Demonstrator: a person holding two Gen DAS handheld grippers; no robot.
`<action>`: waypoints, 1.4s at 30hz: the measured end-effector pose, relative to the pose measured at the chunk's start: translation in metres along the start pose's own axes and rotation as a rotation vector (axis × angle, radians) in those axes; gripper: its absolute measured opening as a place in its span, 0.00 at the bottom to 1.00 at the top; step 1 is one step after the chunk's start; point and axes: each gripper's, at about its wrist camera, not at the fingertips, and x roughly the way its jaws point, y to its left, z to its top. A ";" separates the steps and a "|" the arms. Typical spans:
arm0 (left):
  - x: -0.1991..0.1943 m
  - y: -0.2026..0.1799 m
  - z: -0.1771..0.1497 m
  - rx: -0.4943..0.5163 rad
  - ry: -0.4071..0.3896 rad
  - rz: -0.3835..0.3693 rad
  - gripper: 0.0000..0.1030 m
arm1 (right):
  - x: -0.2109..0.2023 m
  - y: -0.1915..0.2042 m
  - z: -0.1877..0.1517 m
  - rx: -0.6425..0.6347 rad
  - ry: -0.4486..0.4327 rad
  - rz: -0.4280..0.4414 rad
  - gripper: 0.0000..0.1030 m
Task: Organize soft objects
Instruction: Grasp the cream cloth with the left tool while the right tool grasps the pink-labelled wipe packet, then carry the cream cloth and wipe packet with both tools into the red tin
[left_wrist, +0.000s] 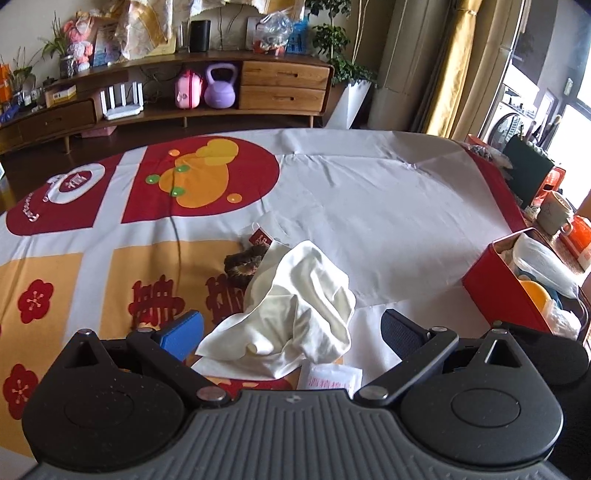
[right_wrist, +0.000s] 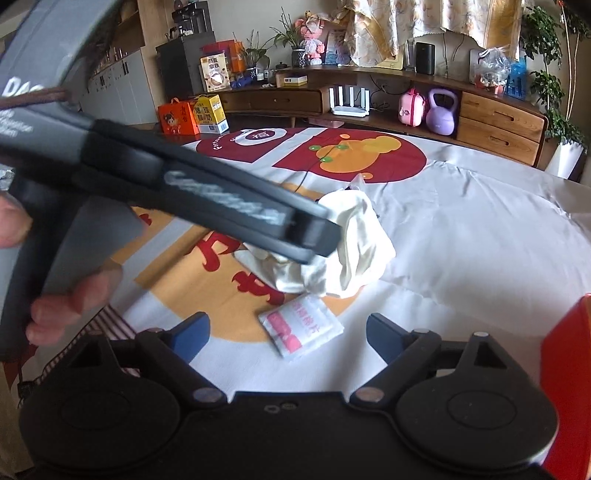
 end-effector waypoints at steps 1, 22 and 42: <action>0.006 -0.001 0.002 -0.007 0.009 0.000 1.00 | 0.003 -0.001 0.000 -0.003 -0.001 0.005 0.88; 0.072 -0.003 0.000 -0.030 0.121 -0.008 0.96 | 0.039 0.003 -0.008 -0.129 0.036 0.026 0.71; 0.051 0.013 -0.012 -0.028 0.078 0.052 0.32 | 0.021 0.011 -0.020 -0.139 0.029 -0.041 0.41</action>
